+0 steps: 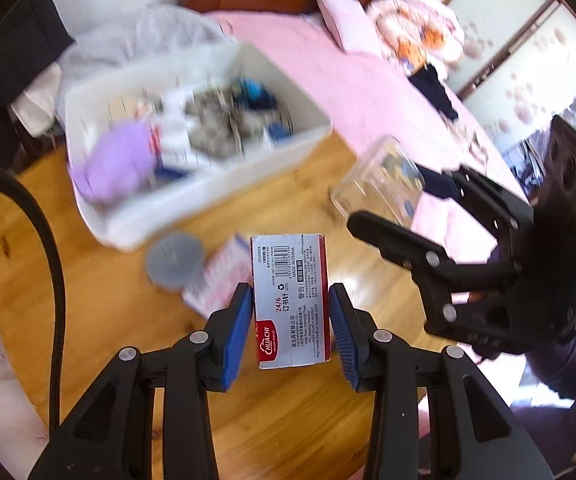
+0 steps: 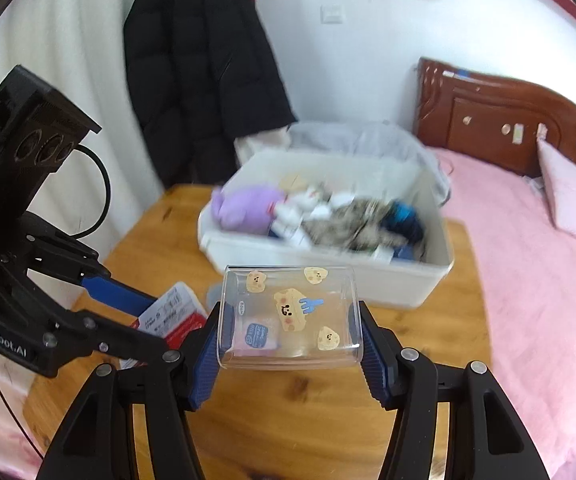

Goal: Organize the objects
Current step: 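Lift and carry the red-and-white box and clear box over the white tray, then open both grippers to drop the two boxes into the tray, then withdraw both grippers toward the grey pouch and pink packet on the table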

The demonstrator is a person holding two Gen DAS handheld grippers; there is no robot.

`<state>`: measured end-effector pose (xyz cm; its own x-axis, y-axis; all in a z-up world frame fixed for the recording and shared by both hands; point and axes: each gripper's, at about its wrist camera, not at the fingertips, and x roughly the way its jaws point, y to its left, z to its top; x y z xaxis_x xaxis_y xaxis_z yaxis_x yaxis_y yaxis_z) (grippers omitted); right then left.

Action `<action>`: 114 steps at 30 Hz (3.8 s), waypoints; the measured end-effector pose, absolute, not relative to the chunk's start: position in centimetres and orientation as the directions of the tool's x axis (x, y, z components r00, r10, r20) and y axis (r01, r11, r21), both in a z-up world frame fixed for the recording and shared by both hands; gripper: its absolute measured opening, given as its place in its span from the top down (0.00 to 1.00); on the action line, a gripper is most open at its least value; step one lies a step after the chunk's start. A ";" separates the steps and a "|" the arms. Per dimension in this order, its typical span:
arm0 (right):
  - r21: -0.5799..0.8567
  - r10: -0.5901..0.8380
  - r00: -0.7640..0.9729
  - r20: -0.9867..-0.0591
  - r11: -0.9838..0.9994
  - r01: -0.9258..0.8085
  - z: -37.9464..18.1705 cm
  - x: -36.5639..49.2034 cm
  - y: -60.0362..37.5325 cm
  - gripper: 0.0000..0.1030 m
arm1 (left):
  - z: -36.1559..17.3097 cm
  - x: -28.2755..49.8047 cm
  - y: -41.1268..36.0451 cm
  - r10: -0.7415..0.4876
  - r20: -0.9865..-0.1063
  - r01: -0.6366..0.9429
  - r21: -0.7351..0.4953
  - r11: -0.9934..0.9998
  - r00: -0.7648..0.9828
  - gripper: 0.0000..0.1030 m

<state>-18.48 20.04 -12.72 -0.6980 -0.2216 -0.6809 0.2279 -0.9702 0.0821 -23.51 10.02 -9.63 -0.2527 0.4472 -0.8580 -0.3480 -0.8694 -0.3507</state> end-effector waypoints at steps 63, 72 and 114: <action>0.176 -0.188 -0.622 -0.760 -0.981 0.081 -11.2 -34.7 23.7 0.26 | -9.3 -41.5 3.0 0.231 -0.893 -0.023 -0.241 -0.970 -0.386 0.08; 0.196 -0.223 -0.707 -0.671 -0.973 0.121 -7.5 -29.9 22.7 0.26 | -6.0 -38.4 2.8 0.264 -0.868 -0.055 -0.266 -0.962 -0.421 0.08; -0.082 -0.266 -0.763 -0.589 -0.920 0.384 -9.1 -16.7 15.6 0.22 | -9.2 -22.6 -0.3 0.311 -0.837 0.065 -0.378 -0.924 -0.451 0.07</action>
<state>-16.66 15.64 -9.06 -0.7635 -0.2661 -0.5885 0.3839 -0.9197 -0.0823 -22.64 -0.29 -9.24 -0.4509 0.3105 -0.8368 0.0653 -0.9235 -0.3779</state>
